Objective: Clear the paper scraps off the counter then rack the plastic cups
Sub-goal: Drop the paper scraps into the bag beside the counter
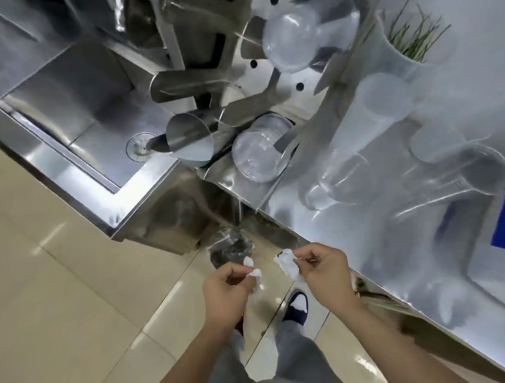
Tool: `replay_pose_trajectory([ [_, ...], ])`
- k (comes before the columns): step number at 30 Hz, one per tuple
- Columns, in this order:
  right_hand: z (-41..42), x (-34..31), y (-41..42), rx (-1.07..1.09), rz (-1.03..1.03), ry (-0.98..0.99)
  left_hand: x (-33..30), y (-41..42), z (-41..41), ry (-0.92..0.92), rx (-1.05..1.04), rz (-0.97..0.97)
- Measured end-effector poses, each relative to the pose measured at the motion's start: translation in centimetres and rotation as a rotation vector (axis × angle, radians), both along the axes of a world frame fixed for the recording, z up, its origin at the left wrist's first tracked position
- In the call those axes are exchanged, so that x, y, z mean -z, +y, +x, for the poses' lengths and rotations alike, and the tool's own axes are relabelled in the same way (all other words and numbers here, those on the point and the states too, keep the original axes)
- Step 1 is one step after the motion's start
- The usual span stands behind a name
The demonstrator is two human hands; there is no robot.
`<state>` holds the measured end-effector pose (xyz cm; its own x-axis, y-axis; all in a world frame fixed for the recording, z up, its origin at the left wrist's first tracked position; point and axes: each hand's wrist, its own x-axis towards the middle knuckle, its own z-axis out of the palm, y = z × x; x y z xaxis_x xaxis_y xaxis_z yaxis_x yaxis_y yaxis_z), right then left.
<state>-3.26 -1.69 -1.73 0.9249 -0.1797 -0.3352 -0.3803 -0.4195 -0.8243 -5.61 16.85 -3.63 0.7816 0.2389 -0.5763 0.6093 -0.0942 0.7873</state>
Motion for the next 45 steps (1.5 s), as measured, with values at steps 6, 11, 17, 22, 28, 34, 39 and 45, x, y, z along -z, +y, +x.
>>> replay_pose_trajectory([
  [6, 0.6, 2.5, 5.9, -0.132, -0.1, 0.051, 1.5, 5.2, -0.7, 0.027, -0.09, -0.045],
  [11, 1.2, 4.8, 9.3, -0.131, -0.098, 0.078, 2.3, 7.3, -0.5, 0.07, -0.209, -0.147],
  [17, 2.1, 9.3, 11.5, -0.14, -0.141, 0.138, 6.9, 9.9, 0.2, 0.16, -0.255, -0.118],
  [22, 3.1, 14.5, 12.2, -0.164, -0.183, 0.149, 12.0, 10.4, 0.8, 0.211, -0.348, -0.095],
  [28, 4.6, 21.0, 13.4, -0.134, -0.179, 0.182, 20.0, 10.5, 1.1, 0.229, -0.361, -0.059],
  [34, 5.6, 29.2, 14.4, -0.187, -0.264, 0.178, 29.2, 10.2, 1.8, 0.229, -0.309, -0.054],
  [39, 5.9, 37.0, 14.8, -0.182, -0.312, 0.19, 36.9, 9.6, 3.5, 0.207, -0.266, 0.054],
  [45, 7.4, 44.4, 14.9, -0.247, -0.367, 0.198, 44.3, 8.6, 5.5, 0.13, -0.189, 0.167],
])
